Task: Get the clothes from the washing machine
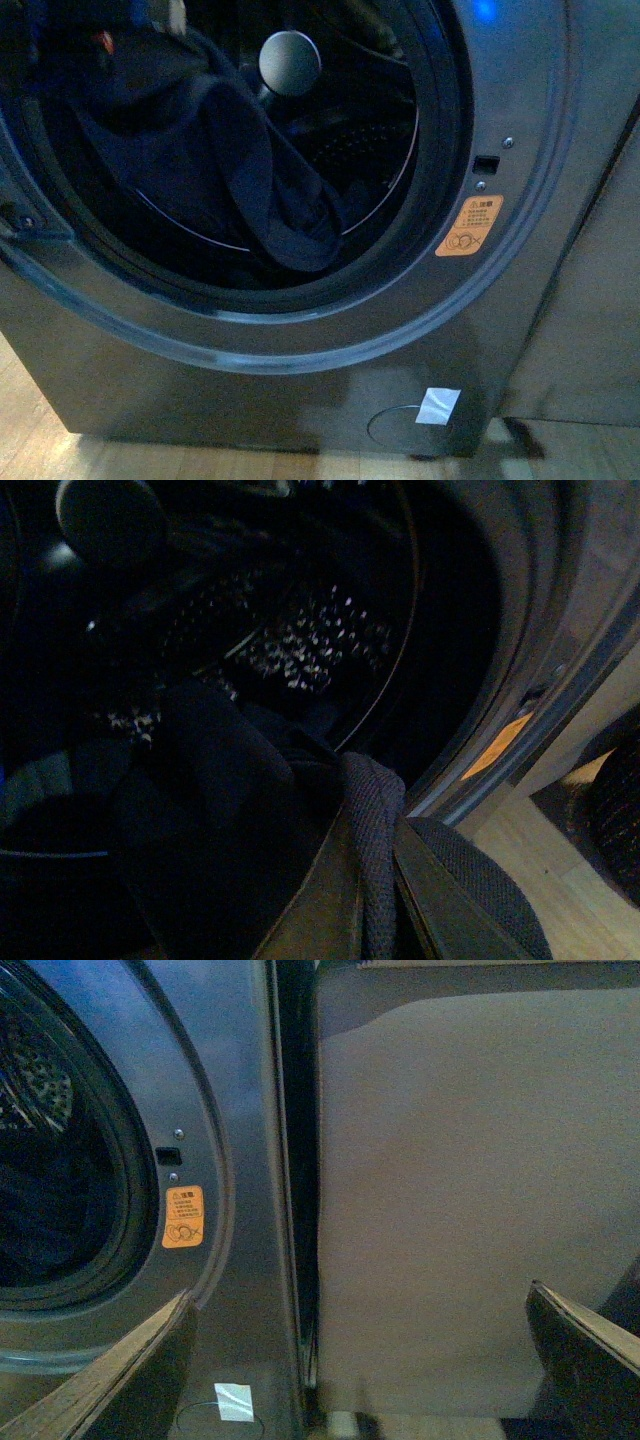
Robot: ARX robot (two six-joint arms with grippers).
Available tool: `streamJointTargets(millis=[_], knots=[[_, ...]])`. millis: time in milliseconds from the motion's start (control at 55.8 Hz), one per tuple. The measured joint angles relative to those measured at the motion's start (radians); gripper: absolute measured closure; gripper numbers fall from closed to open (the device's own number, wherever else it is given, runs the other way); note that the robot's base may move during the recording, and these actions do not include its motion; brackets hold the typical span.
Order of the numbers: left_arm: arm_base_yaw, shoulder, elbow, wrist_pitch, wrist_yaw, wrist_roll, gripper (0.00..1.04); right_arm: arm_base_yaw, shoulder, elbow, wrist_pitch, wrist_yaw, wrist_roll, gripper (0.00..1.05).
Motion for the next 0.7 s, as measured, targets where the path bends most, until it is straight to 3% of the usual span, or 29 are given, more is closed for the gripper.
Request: streamJointTargets(millis=[376, 699], knots=[[-0.121, -0.205, 0.246, -0.154, 0.053, 0.028, 1.01, 0.000, 0.000, 0.000, 0.000, 0.000, 0.000, 0.07], [-0.262, -0.023, 0.689, -0.322, -0.031, 0.088, 1.01, 0.000, 0.000, 0.000, 0.000, 0.000, 0.000, 0.07]])
